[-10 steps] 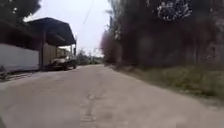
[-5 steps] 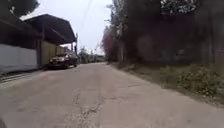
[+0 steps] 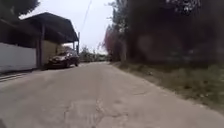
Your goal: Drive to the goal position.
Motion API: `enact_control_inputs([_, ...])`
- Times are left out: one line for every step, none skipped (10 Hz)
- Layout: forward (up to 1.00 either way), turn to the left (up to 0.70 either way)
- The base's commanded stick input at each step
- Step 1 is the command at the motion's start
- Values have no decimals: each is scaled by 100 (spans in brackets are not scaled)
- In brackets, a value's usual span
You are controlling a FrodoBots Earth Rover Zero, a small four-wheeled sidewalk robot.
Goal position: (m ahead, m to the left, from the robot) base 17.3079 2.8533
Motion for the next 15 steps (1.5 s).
enact_control_inputs([100,0])
enact_control_inputs([100,0])
enact_control_inputs([100,0])
enact_control_inputs([100,0])
enact_control_inputs([100,0])
enact_control_inputs([100,0])
enact_control_inputs([100,0])
enact_control_inputs([100,0])
enact_control_inputs([100,0])
enact_control_inputs([100,0])
enact_control_inputs([100,0])
enact_control_inputs([100,0])
enact_control_inputs([100,0])
enact_control_inputs([100,0])
enact_control_inputs([100,0])
